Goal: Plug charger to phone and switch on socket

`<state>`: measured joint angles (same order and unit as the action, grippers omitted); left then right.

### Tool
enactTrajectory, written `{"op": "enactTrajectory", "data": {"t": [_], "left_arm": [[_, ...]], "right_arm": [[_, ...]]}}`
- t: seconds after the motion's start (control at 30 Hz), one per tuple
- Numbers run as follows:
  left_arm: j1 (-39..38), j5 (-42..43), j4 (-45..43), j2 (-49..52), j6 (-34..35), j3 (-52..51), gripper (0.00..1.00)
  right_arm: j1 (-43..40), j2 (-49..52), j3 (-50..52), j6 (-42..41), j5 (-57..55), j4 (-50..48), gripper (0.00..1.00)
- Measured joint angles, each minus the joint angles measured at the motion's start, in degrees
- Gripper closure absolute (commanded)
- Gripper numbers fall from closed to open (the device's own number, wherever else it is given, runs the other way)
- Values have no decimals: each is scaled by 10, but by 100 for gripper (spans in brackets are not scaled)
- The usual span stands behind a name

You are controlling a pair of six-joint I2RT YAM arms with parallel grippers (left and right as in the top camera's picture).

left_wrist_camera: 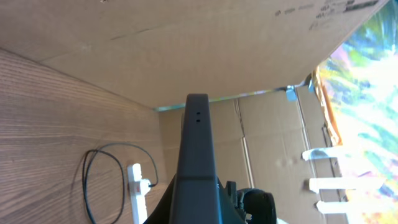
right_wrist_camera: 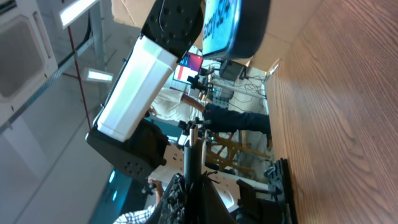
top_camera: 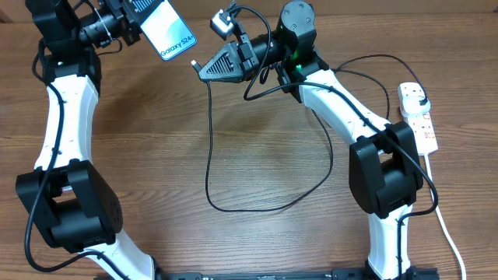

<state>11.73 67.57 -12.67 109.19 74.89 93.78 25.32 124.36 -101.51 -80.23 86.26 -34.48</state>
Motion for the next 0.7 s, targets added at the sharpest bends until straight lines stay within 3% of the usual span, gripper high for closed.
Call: {"op": "enactTrajectory", "data": {"t": [0.7], "left_arm": [[-19, 0, 0, 0, 15, 0, 96]], "right_arm": [[0, 0, 0, -34, -48, 0, 96]]}}
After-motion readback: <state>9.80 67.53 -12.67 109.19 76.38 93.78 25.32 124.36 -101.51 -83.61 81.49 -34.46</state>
